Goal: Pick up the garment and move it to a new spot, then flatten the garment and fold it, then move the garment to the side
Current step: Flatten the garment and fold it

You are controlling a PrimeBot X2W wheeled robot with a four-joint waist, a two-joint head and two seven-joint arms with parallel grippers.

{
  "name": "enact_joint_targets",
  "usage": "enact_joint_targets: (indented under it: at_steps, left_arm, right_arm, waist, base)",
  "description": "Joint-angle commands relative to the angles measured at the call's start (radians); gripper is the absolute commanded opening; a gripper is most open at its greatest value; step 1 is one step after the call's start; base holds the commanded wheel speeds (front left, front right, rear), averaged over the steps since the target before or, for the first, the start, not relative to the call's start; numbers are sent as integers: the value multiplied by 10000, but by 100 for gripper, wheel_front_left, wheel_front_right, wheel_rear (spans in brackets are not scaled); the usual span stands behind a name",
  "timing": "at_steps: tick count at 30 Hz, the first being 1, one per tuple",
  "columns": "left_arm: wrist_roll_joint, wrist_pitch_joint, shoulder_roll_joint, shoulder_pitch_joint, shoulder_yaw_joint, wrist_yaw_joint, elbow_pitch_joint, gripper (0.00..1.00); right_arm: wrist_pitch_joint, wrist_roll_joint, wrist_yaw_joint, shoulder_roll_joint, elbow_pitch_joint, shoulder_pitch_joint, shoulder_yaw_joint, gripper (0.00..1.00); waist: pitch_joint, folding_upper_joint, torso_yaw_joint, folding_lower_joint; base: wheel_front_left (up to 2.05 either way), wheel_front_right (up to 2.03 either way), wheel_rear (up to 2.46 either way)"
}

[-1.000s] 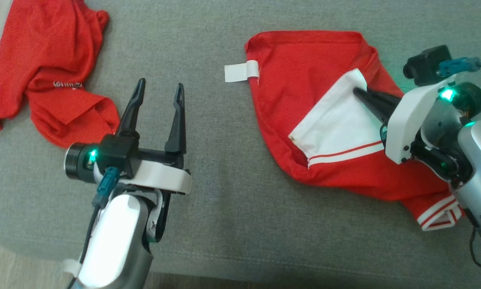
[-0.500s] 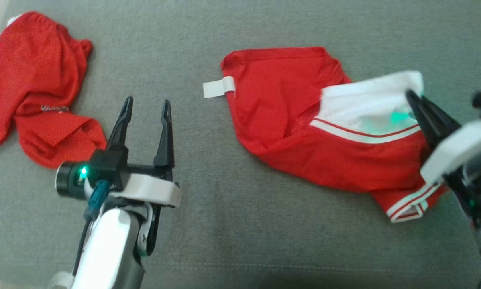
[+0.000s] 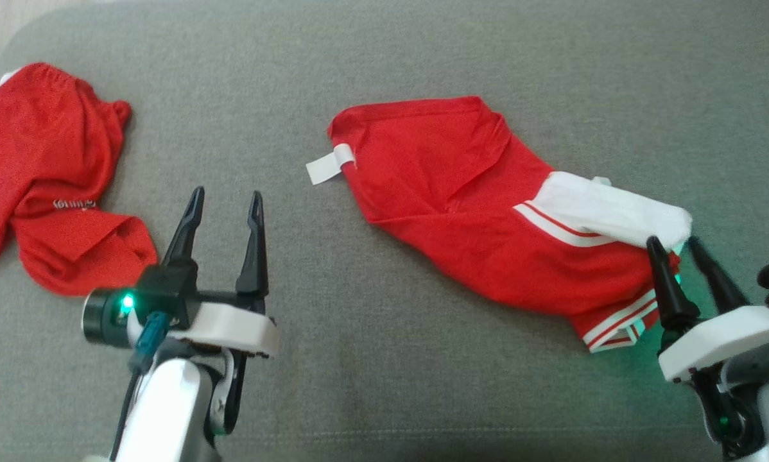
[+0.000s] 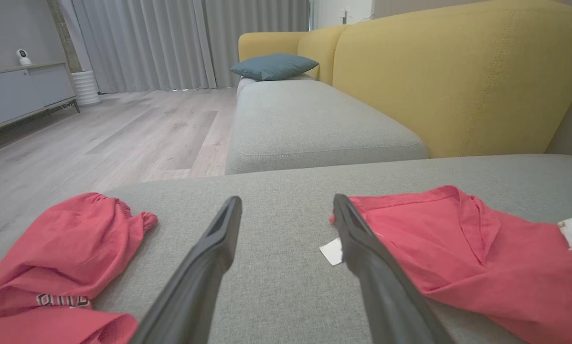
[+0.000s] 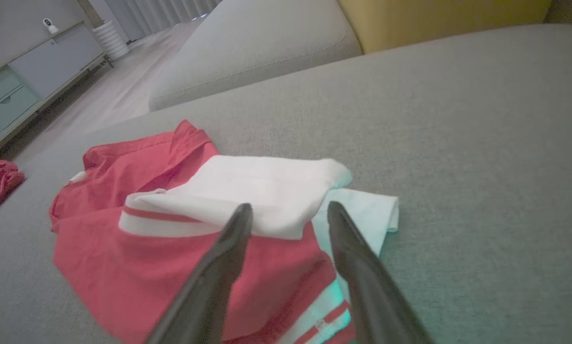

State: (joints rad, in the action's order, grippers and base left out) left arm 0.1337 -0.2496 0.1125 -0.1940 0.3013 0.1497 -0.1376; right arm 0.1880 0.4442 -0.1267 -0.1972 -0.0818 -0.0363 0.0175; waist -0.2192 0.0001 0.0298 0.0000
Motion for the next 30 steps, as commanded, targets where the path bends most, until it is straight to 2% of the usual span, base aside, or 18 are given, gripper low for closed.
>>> enact_joint_targets:
  at_steps: [1,11,19,30]
  left_arm:
    - [66,-122,210,-55,-451,31,252,100]
    - [183,-95,392,460,-576,186,304,100]
    - [203,95,572,810,-666,414,573,100]
    - [222,232,648,874,-634,565,754,100]
  right_arm:
    - [-470,-214,-40,-58,431,-161,-131,100]
    - [-2096,-1668,-40,161,1399,49,-506,100]
    - [-1863,-2079,-40,492,2343,655,-998,100]
    - [-1712,-2062,-40,601,2521,779,-1004,100]
  waist:
    - [156,-1,-104,0]
    - [702,-1,-367,0]
    - [901,-1,-566,0]
    - [860,-1,-620,0]
  base:
    - [0,0,0]
    - [0,0,0]
    - [0,0,0]
    - [0,0,0]
